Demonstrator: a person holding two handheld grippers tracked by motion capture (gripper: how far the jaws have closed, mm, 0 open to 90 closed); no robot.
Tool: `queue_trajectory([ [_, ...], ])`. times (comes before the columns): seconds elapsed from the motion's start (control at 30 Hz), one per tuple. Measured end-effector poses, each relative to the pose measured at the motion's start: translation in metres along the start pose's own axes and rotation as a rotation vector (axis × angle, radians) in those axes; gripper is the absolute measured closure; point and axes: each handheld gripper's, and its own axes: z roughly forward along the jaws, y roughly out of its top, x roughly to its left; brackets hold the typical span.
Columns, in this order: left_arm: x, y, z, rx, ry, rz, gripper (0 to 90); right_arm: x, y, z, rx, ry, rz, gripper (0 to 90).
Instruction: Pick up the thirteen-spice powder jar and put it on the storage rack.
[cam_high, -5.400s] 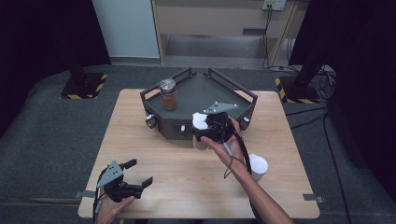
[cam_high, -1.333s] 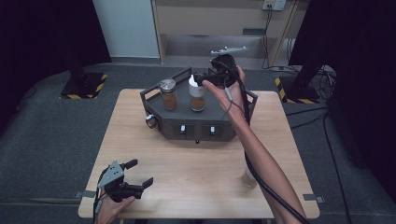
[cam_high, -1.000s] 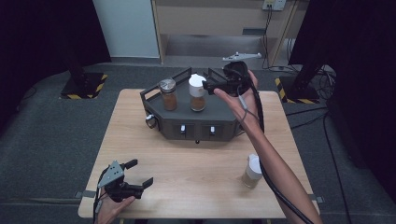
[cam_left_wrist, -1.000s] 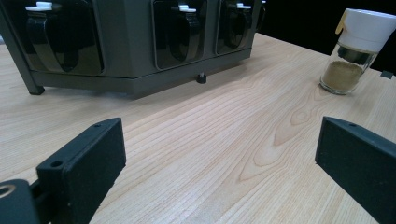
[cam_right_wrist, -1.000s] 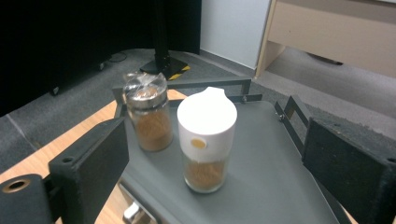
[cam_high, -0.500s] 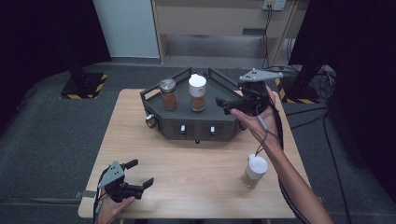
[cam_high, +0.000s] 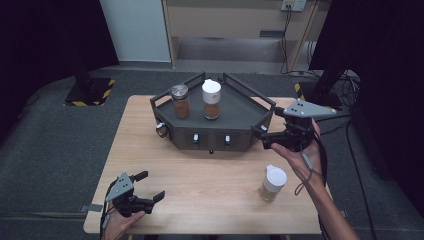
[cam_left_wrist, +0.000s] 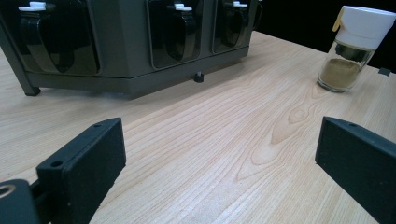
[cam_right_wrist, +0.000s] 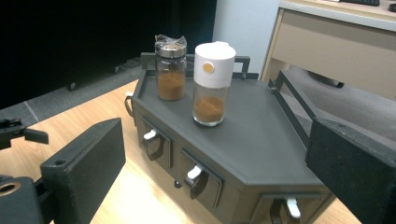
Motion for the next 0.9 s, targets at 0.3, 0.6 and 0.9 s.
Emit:
queue_trajectory([
  [0.3,-0.001,0.0,-0.001,-0.003,0.003,-0.001,0.6,0.007,-0.043,-0.028,-0.023,-0.036,0.003,4.7],
  [0.6,-0.002,-0.001,-0.003,0.001,0.008,-0.008,0.6,0.012,-0.085,-0.051,-0.045,-0.073,0.021,4.2],
  [0.9,-0.005,-0.003,-0.008,0.001,0.009,-0.011,0.6,0.023,-0.129,-0.067,-0.066,-0.102,0.034,3.9],
])
